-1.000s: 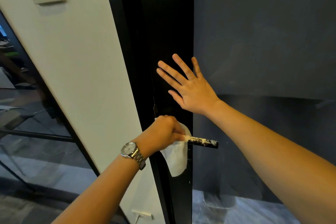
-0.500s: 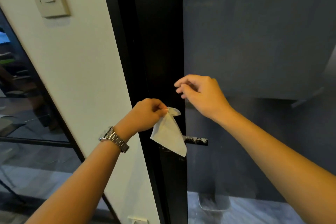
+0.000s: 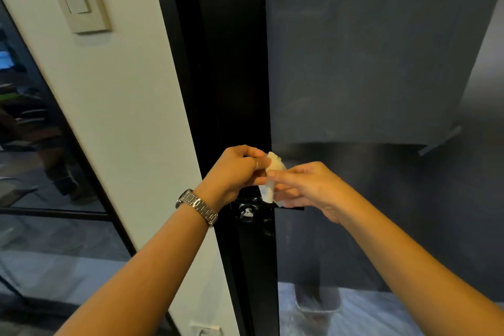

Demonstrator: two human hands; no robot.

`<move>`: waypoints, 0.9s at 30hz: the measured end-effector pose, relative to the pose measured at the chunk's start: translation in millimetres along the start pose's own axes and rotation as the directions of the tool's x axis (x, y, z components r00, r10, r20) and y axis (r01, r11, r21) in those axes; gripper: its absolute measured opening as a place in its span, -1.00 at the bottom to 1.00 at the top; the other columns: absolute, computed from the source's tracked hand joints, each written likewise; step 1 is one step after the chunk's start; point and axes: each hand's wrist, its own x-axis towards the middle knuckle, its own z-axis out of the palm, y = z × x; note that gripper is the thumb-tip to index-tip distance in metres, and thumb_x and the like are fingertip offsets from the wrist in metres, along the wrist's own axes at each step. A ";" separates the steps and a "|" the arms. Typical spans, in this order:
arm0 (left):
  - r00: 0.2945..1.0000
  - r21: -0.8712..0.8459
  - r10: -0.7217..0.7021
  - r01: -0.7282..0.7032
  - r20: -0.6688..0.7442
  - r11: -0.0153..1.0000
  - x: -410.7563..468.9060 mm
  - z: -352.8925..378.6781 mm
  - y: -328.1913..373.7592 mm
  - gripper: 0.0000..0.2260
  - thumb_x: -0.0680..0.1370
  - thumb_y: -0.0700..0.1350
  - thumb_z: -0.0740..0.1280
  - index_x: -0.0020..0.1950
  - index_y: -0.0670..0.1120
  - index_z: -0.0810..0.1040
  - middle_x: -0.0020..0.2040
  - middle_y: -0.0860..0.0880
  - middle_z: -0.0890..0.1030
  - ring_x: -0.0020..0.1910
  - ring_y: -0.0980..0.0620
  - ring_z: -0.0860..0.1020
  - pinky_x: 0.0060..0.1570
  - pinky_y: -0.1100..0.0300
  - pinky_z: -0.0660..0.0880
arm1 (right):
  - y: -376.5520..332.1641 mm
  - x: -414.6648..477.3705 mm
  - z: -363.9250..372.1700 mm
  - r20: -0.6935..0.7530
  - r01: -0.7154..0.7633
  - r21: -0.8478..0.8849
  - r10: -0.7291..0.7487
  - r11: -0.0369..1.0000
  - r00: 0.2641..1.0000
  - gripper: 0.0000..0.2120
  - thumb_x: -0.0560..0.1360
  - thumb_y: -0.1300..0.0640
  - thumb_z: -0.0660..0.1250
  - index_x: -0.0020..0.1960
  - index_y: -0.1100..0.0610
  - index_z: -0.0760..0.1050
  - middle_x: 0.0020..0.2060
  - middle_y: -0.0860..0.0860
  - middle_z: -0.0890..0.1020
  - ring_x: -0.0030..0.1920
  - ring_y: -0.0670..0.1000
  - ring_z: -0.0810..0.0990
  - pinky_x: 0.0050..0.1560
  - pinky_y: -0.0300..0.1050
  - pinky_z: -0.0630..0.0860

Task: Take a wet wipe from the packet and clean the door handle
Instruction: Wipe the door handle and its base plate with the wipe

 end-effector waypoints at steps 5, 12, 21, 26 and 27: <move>0.997 0.135 0.003 -0.014 0.082 0.991 -1.3 -2.6 3.9 -0.93 0.52 -0.30 0.28 -0.07 -0.16 0.52 -0.18 -0.08 0.56 -0.24 0.06 0.57 -0.26 0.30 0.59 | 8.0 4.3 -9.5 -0.210 0.068 0.026 -0.061 0.997 0.976 -0.94 0.48 0.28 0.34 -0.11 0.27 0.57 -0.29 0.10 0.64 -0.34 -0.04 0.62 -0.37 -0.30 0.59; 0.997 0.265 0.053 -0.065 0.052 0.962 12.1 -2.6 7.6 -0.92 0.47 -0.36 0.32 -0.13 -0.21 0.55 -0.21 -0.10 0.58 -0.28 0.06 0.58 -0.31 0.35 0.59 | 18.6 11.2 -6.6 -0.192 0.066 0.093 -0.047 0.993 0.980 -0.86 0.50 0.19 0.33 -0.09 0.29 0.56 -0.29 0.10 0.63 -0.33 -0.03 0.62 -0.26 -0.18 0.62; 0.987 0.230 -0.004 -0.034 0.161 0.973 22.7 6.1 13.8 -0.92 0.52 -0.29 0.29 -0.07 -0.17 0.55 -0.18 -0.09 0.62 -0.25 0.07 0.61 -0.21 0.34 0.58 | 21.8 23.2 -10.7 -0.264 0.151 0.116 -0.116 0.982 0.958 -0.86 0.39 0.32 0.44 -0.07 0.28 0.57 -0.26 0.14 0.68 -0.31 0.04 0.68 -0.30 -0.17 0.63; 0.712 0.745 0.703 -0.468 0.000 0.474 44.9 -23.8 33.9 -0.80 0.45 -0.33 0.30 0.02 -0.16 0.60 -0.02 -0.09 0.62 -0.03 0.01 0.57 -0.05 0.52 0.37 | 36.0 31.5 -22.4 -0.402 0.142 -0.438 -0.334 0.888 0.853 -0.91 0.43 0.26 0.32 -0.19 0.17 0.60 -0.30 0.06 0.60 -0.35 -0.04 0.52 -0.40 -0.35 0.43; 0.630 0.793 0.775 -0.491 0.038 0.361 50.6 -29.4 37.3 -0.76 0.45 -0.34 0.29 0.08 -0.17 0.58 0.07 -0.12 0.60 0.07 -0.03 0.54 0.05 0.46 0.33 | 38.7 31.9 -22.7 -0.393 0.130 -0.520 -0.371 0.844 0.841 -0.88 0.45 0.25 0.29 -0.20 0.16 0.59 -0.26 0.04 0.58 -0.36 -0.08 0.48 -0.44 -0.37 0.36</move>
